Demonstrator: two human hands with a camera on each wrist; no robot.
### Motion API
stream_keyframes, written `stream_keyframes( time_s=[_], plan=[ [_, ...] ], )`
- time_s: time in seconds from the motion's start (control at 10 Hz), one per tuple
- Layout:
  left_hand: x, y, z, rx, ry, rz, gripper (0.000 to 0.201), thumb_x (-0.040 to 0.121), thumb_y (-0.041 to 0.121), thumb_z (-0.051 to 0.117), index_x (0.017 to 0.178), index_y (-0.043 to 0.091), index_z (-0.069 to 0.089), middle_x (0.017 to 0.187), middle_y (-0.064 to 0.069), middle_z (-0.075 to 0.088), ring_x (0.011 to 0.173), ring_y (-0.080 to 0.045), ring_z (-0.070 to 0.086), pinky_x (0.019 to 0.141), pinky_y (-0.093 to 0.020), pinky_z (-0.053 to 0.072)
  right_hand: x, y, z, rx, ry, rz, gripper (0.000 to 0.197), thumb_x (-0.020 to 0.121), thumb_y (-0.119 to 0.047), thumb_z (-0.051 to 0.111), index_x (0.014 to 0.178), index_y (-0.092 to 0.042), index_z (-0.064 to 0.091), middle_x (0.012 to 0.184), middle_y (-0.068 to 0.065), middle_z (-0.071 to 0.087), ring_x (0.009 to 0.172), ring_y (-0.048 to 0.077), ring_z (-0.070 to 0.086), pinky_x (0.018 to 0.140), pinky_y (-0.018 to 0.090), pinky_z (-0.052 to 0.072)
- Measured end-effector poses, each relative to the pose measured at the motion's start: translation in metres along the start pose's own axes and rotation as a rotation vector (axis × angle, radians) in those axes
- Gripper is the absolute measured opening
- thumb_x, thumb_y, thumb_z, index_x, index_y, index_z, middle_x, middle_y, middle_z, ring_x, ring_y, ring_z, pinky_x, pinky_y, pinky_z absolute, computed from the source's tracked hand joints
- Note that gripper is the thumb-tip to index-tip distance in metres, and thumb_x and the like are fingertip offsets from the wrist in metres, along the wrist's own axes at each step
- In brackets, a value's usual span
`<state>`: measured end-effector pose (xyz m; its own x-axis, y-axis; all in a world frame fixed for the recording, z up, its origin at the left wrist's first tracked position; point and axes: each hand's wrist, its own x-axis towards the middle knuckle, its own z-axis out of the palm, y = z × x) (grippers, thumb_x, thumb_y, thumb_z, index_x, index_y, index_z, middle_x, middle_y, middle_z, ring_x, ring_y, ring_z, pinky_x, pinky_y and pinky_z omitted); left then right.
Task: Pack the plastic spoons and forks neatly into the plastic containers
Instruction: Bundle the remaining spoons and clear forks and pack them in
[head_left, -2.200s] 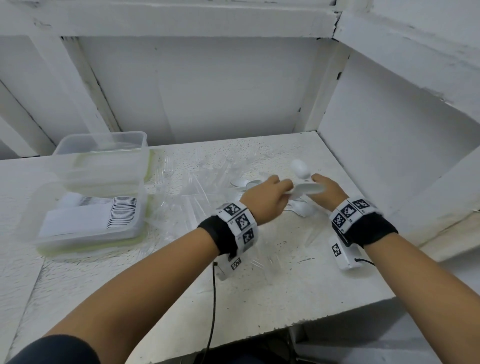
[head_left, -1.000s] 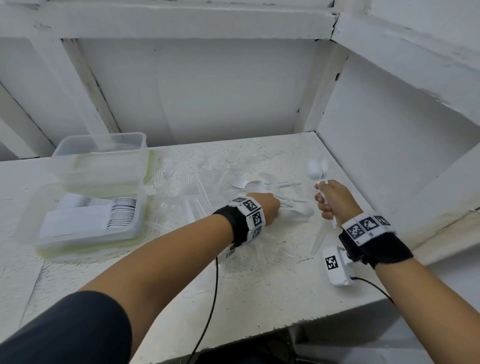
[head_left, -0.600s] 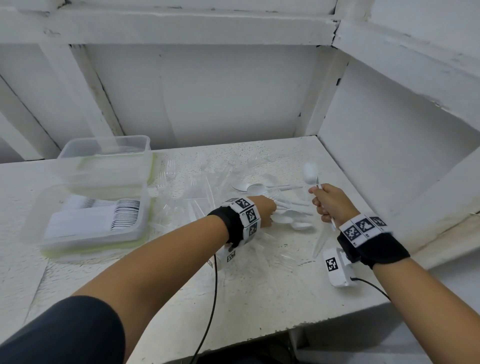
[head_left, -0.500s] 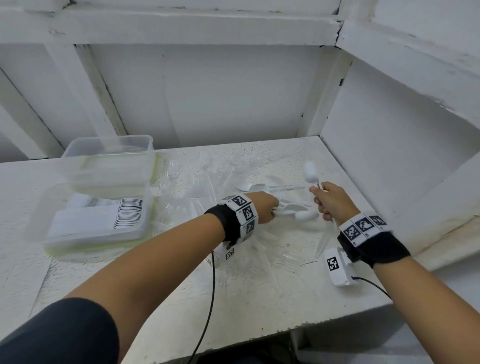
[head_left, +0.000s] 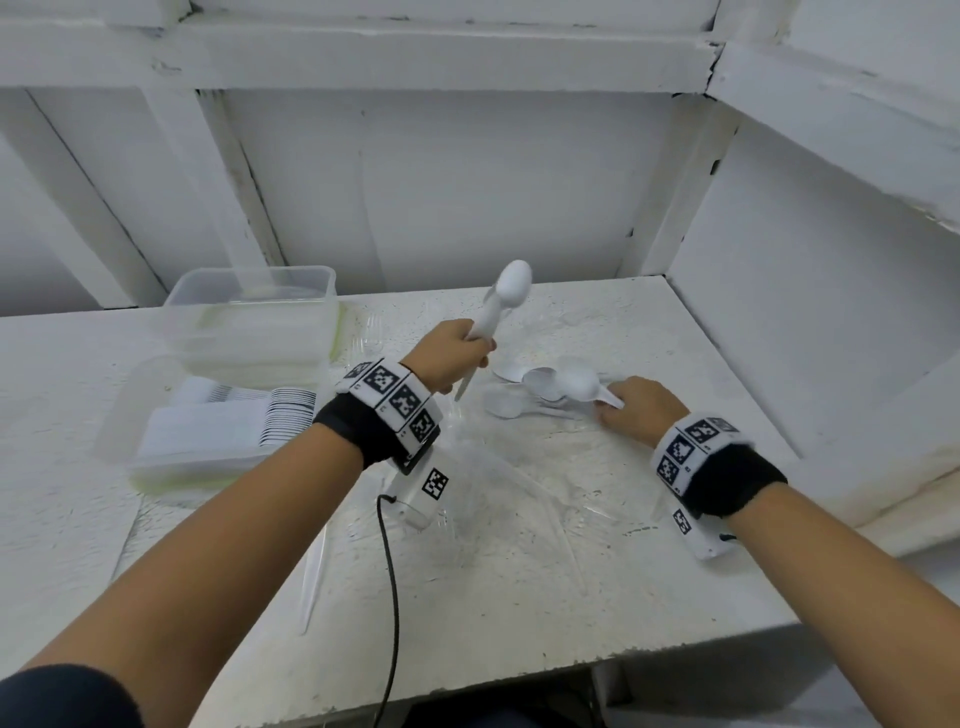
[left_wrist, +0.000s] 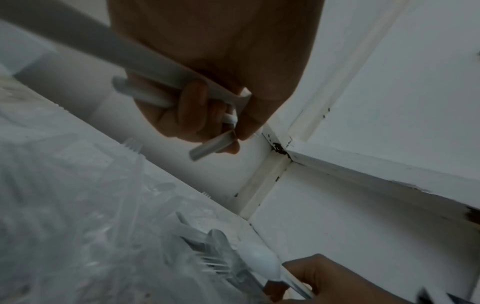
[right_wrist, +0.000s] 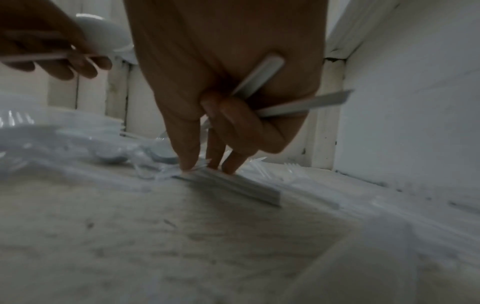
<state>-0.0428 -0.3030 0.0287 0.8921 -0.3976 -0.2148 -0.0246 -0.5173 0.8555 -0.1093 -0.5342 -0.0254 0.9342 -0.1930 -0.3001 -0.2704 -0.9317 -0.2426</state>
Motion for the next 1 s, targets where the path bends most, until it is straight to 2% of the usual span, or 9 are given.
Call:
stream_keyframes(
  time_s=[0.1,0.2,0.3,0.4,0.5,0.6,0.7,0.8,1.0],
  plan=[
    [-0.007,-0.011,-0.007,-0.085,0.054,-0.068,0.019,0.091,0.009,0.042,0.103,0.007,0.056,0.074,0.000,0.051,0.059,-0.014,0.036,0.046,-0.021,0.024,0.002,-0.008,0.003,-0.077,-0.010,-0.023,0.017,0.093,-0.023,0.048,0.077,-0.019,0.045,0.082,0.001,0.048,0.081,0.019,0.047,0.070,0.026,0.036],
    [-0.015,-0.022,-0.009,-0.111,0.066,-0.090,0.017,0.091,0.009,0.043,0.101,0.007,0.056,0.073,0.000,0.051,0.058,-0.013,0.035,0.045,-0.021,0.024,0.003,-0.010,0.005,0.035,0.036,-0.028,0.023,0.086,-0.009,0.049,0.064,-0.015,0.044,0.072,0.003,0.051,0.073,0.021,0.050,0.061,0.026,0.035],
    [-0.021,-0.032,-0.008,-0.120,0.066,-0.097,0.016,0.090,0.009,0.043,0.099,0.007,0.057,0.073,0.000,0.051,0.056,-0.013,0.035,0.044,-0.021,0.024,0.001,-0.010,0.004,0.140,0.012,0.012,0.031,0.087,-0.014,0.053,0.058,-0.015,0.043,0.062,0.003,0.049,0.062,0.019,0.045,0.053,0.026,0.029],
    [-0.026,-0.040,-0.008,-0.121,0.060,-0.112,0.017,0.090,0.008,0.041,0.098,0.007,0.057,0.074,0.000,0.051,0.056,-0.012,0.035,0.043,-0.020,0.024,0.000,-0.011,0.003,0.170,-0.042,0.022,0.035,0.090,-0.029,0.056,0.058,-0.017,0.054,0.063,0.003,0.055,0.060,0.017,0.049,0.053,0.025,0.033],
    [-0.029,-0.043,-0.008,-0.120,0.063,-0.130,0.018,0.091,0.008,0.042,0.101,0.006,0.056,0.075,0.000,0.051,0.056,-0.012,0.035,0.043,-0.020,0.025,0.001,-0.016,0.001,0.099,0.033,-0.007,0.017,0.091,-0.025,0.052,0.080,-0.016,0.061,0.080,0.006,0.062,0.078,0.024,0.058,0.063,0.026,0.038],
    [-0.031,-0.045,-0.010,-0.109,0.062,-0.128,0.018,0.091,0.009,0.041,0.102,0.006,0.056,0.075,0.001,0.052,0.056,-0.012,0.035,0.043,-0.021,0.026,-0.001,-0.024,0.002,0.003,0.031,-0.008,0.019,0.091,-0.022,0.049,0.078,-0.011,0.057,0.080,0.005,0.060,0.082,0.026,0.057,0.067,0.028,0.040],
    [-0.032,-0.047,-0.010,-0.109,0.062,-0.132,0.018,0.092,0.009,0.042,0.103,0.006,0.056,0.076,0.001,0.052,0.056,-0.012,0.035,0.044,-0.021,0.026,0.002,-0.024,0.006,-0.063,-0.016,-0.023,0.022,0.092,-0.021,0.052,0.102,-0.006,0.064,0.102,0.008,0.065,0.096,0.027,0.061,0.077,0.030,0.047],
    [-0.034,-0.050,-0.010,-0.115,0.054,-0.138,0.019,0.092,0.008,0.041,0.103,0.005,0.056,0.075,0.001,0.051,0.056,-0.012,0.034,0.043,-0.020,0.025,0.003,-0.023,0.005,-0.036,-0.063,-0.019,0.018,0.088,-0.024,0.056,0.079,-0.009,0.061,0.072,0.002,0.057,0.077,0.022,0.057,0.056,0.023,0.037],
    [-0.038,-0.053,-0.006,-0.125,0.046,-0.146,0.018,0.092,0.009,0.042,0.101,0.006,0.057,0.075,0.001,0.052,0.055,-0.012,0.034,0.044,-0.020,0.025,-0.007,-0.017,-0.003,0.148,-0.004,-0.026,0.033,0.086,-0.030,0.063,0.060,-0.011,0.055,0.057,0.001,0.046,0.053,0.014,0.040,0.050,0.023,0.026]
  ],
)
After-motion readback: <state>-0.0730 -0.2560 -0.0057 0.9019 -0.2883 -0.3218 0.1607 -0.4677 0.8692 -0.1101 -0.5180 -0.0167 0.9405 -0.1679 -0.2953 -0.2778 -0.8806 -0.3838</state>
